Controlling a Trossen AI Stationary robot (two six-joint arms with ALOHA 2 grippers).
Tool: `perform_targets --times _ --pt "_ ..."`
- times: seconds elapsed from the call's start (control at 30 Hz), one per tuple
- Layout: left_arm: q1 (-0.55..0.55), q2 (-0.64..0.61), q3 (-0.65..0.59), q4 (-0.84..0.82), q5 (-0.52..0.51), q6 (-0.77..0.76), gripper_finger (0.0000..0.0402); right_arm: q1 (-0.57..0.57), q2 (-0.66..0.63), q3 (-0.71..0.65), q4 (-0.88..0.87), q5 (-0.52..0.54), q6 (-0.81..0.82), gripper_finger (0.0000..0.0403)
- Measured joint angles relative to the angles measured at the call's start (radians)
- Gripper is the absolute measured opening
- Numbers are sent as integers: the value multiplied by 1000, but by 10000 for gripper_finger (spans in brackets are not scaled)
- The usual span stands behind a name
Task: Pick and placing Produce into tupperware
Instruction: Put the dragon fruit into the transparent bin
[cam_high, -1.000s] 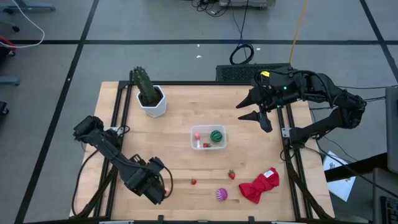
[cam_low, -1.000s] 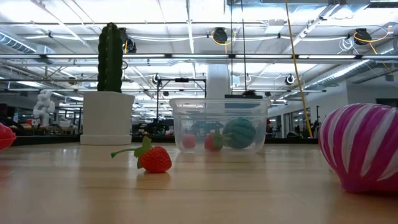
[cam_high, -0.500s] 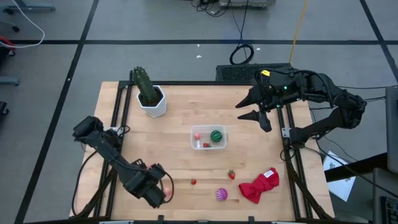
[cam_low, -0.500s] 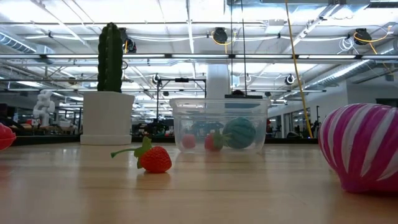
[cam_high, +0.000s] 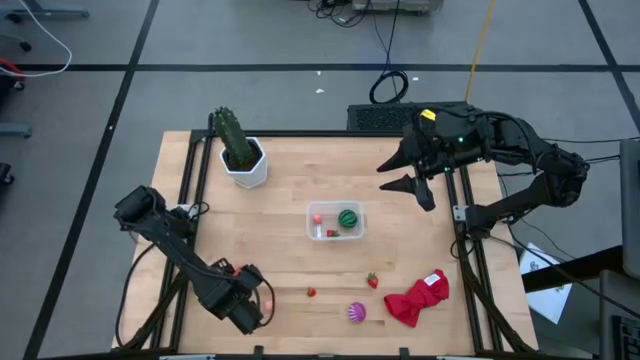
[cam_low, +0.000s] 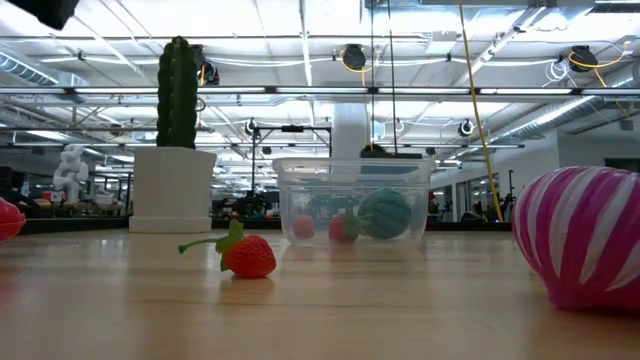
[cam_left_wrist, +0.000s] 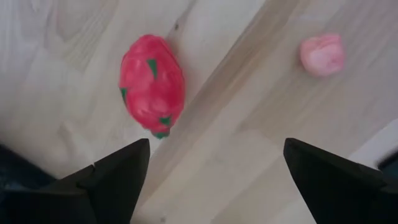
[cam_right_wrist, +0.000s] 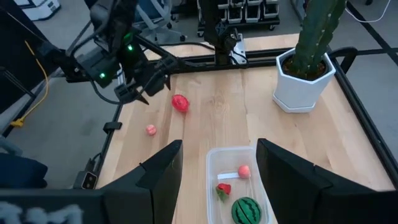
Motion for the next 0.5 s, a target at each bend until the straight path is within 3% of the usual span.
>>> perform_targets --times 0.3,0.5 --pt "32 -118 -146 57 -35 0 377 0 0 0 49 0 2 196" --pt "57 -188 -292 303 -29 66 377 0 0 0 71 0 2 196"
